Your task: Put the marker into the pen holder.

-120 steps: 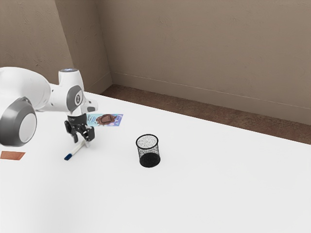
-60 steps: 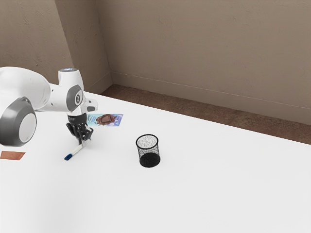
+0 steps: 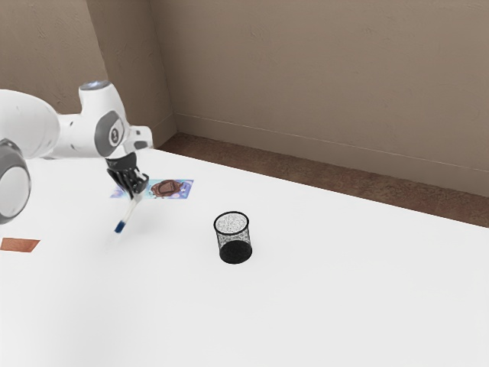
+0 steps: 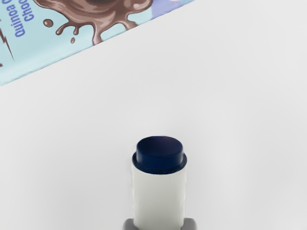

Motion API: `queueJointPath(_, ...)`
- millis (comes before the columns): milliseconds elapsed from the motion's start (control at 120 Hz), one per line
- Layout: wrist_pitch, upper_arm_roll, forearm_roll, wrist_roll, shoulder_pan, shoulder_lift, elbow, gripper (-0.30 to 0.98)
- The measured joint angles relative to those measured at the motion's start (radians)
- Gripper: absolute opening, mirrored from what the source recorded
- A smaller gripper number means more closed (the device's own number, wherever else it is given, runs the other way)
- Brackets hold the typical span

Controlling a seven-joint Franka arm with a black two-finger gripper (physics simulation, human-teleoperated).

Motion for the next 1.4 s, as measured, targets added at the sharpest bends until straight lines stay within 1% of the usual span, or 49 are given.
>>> queueJointPath(108,0.068,-0.070,0.007,-0.006,-0.001,-0.172,-0.101,-0.06)
queueJointPath(192,0.101,-0.130,0.012,-0.010,-0.001,-0.255,-0.137,-0.07)
queueJointPath(408,0.142,-0.260,0.021,-0.023,-0.003,-0.372,-0.203,-0.08)
queueJointPath(575,0.153,-0.327,0.025,-0.033,0.001,-0.413,-0.248,-0.08)
queueJointPath(750,0.160,-0.402,0.026,-0.042,-0.004,-0.406,-0.245,-0.08)
queueJointPath(892,0.169,-0.442,0.027,-0.047,-0.003,-0.378,-0.226,-0.08)
queueJointPath(1100,0.173,-0.453,0.054,-0.053,0.000,-0.272,-0.125,-0.08)
queueJointPath(1400,0.182,-0.482,0.061,-0.060,0.000,-0.214,-0.102,-0.07)
